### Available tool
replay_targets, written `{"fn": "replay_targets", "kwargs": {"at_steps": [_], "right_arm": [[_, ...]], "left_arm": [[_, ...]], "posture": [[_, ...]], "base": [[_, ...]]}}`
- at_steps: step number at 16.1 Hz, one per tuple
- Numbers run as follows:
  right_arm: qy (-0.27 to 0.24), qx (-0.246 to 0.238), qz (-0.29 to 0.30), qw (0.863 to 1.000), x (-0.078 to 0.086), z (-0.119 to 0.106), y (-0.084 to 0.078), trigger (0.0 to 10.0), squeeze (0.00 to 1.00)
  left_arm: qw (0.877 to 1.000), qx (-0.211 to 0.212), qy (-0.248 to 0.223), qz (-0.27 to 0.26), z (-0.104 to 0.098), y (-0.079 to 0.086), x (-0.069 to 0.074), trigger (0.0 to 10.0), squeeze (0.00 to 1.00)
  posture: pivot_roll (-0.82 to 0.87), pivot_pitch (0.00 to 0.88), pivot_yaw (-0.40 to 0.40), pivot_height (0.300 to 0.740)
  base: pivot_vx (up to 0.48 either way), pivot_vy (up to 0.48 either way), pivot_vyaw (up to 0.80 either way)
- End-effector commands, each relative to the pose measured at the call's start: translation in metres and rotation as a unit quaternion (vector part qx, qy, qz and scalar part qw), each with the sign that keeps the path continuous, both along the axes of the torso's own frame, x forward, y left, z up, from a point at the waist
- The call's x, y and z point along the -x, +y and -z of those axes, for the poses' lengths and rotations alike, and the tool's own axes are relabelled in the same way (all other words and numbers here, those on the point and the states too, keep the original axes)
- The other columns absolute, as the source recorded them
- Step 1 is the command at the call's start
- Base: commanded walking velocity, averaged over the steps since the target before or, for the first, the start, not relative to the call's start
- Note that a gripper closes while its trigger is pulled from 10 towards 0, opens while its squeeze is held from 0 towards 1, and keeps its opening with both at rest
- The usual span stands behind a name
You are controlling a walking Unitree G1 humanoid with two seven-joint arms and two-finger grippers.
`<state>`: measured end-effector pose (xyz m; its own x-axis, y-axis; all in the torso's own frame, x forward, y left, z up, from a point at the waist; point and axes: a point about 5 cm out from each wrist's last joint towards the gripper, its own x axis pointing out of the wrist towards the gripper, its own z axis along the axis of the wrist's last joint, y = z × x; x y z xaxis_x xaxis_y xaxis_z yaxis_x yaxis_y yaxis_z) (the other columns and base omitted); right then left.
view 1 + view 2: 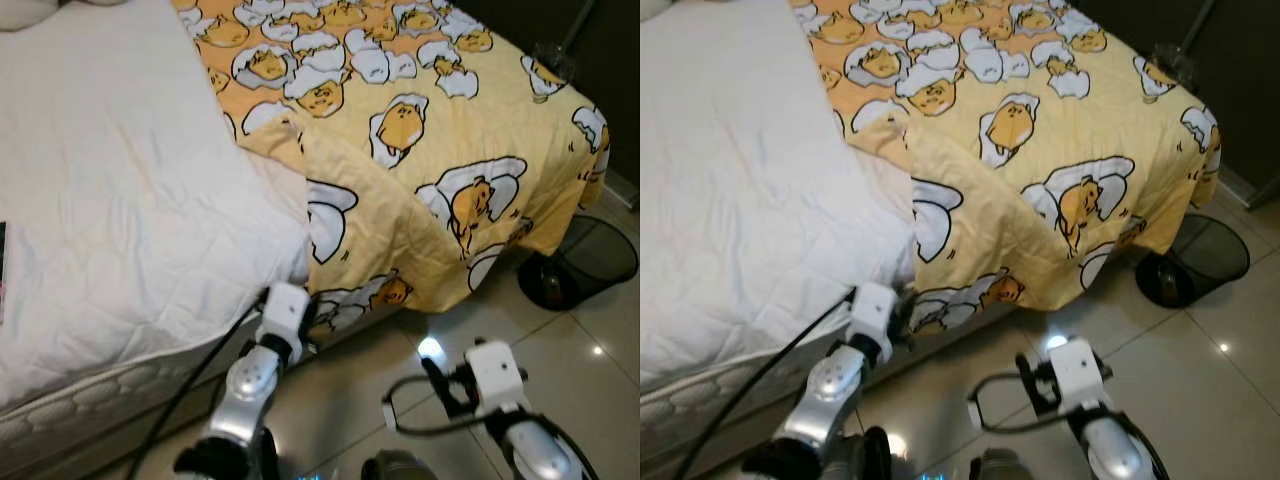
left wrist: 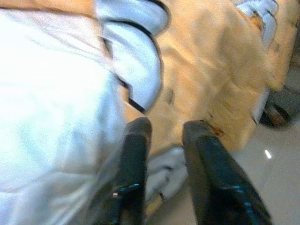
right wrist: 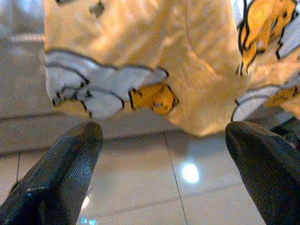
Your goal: Clean up the room
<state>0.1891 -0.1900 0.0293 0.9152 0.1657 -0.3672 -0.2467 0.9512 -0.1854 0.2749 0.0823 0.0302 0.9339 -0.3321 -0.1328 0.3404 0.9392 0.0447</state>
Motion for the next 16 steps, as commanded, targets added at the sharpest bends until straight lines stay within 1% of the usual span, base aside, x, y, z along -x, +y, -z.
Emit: {"fn": "replay_targets", "kwargs": {"at_steps": [1,2,3,4,5,6,7,8,9,10,11,12,13,14,15,16], "right_arm": [[-0.021,-0.008,0.019,1.0,-0.004,-0.006,-0.004,10.0,0.0],[-0.028,-0.011,0.023,0.999,-0.006,-0.008,-0.005,10.0,0.0],[-0.039,-0.016,0.034,0.999,-0.01,-0.012,-0.008,10.0,0.0],[-0.044,-0.022,0.043,0.998,-0.013,-0.011,-0.008,10.0,0.0],[-0.045,-0.028,0.043,0.998,-0.018,-0.009,-0.003,10.0,0.0],[-0.048,-0.037,0.034,0.998,-0.024,-0.008,0.007,10.0,0.0],[-0.054,-0.042,0.032,0.997,-0.027,-0.009,0.011,10.0,0.0],[-0.061,-0.046,0.034,0.997,-0.029,-0.011,0.012,10.0,0.0],[-0.088,-0.06,0.053,0.993,-0.032,-0.02,0.009,10.0,0.0],[-0.113,-0.076,0.08,0.987,-0.032,-0.031,0.003,10.0,0.0],[-0.124,-0.086,0.095,0.984,-0.029,-0.037,-0.002,10.0,0.0],[-0.123,-0.091,0.098,0.983,-0.024,-0.037,-0.001,10.0,0.0],[-0.117,-0.094,0.095,0.984,-0.021,-0.032,0.001,10.0,0.0],[-0.115,-0.092,0.095,0.984,-0.023,-0.031,0.003,10.0,0.0],[-0.116,-0.091,0.095,0.985,-0.026,-0.031,0.004,10.0,0.0],[-0.119,-0.089,0.094,0.984,-0.031,-0.032,0.006,10.0,0.0]], "left_arm": [[0.997,0.035,-0.031,-0.055,-0.017,0.002,0.004,10.0,1.0],[0.996,0.041,-0.047,-0.063,-0.026,0.003,0.008,10.0,1.0],[0.994,0.045,-0.072,-0.072,-0.041,0.004,0.018,10.0,1.0],[0.993,0.047,-0.069,-0.078,-0.045,0.007,0.022,10.0,1.0],[0.994,0.038,-0.065,-0.083,-0.044,0.01,0.018,10.0,1.0],[0.994,0.028,-0.06,-0.088,-0.045,0.012,0.008,10.0,1.0],[0.993,0.028,-0.067,-0.091,-0.051,0.013,0.004,10.0,1.0],[0.993,0.027,-0.07,-0.095,-0.054,0.014,0.003,10.0,1.0],[0.992,0.026,-0.067,-0.104,-0.056,0.02,0.006,10.0,1.0],[0.991,0.017,-0.073,-0.114,-0.058,0.033,0.016,10.0,1.0],[0.99,0.009,-0.074,-0.121,-0.059,0.042,0.024,10.0,1.0],[0.99,0.01,-0.054,-0.13,-0.052,0.046,0.03,10.0,1.0],[0.99,0.02,-0.037,-0.131,-0.048,0.043,0.028,10.0,1.0],[0.991,0.028,-0.034,-0.123,-0.049,0.037,0.022,10.0,1.0],[0.992,0.037,-0.035,-0.113,-0.052,0.033,0.017,10.0,1.0],[0.993,0.035,-0.04,-0.104,-0.058,0.029,0.009,10.0,0.33]], "posture": [[-0.24,0.144,0.002,0.74],[-0.24,0.141,0.003,0.74],[-0.23,0.128,0.008,0.74],[-0.21,0.108,0.015,0.74],[-0.2,0.095,0.018,0.74],[-0.19,0.08,0.022,0.74],[-0.19,0.069,0.024,0.74],[-0.19,0.065,0.025,0.74],[-0.2,0.045,0.033,0.74],[-0.2,0.04,0.035,0.74],[-0.2,0.04,0.035,0.74],[-0.2,0.03,0.039,0.74],[-0.2,0.025,0.044,0.74],[-0.2,0.019,0.045,0.74],[-0.2,0.015,0.046,0.74],[-0.21,0.012,0.05,0.74]], "base": [[0.0,0.0,0.0],[0.0,0.0,0.0],[0.0,0.0,0.0],[0.0,0.0,0.0],[0.0,0.0,0.0],[0.0,0.0,0.0],[0.0,0.0,0.0],[0.0,0.0,0.0],[0.0,0.0,0.0],[0.0,0.0,0.0],[0.0,0.0,0.0],[0.0,0.0,0.0],[0.0,0.0,0.0],[0.0,-0.442,0.0],[0.315,-0.356,0.0],[0.33,-0.345,0.0]]}}
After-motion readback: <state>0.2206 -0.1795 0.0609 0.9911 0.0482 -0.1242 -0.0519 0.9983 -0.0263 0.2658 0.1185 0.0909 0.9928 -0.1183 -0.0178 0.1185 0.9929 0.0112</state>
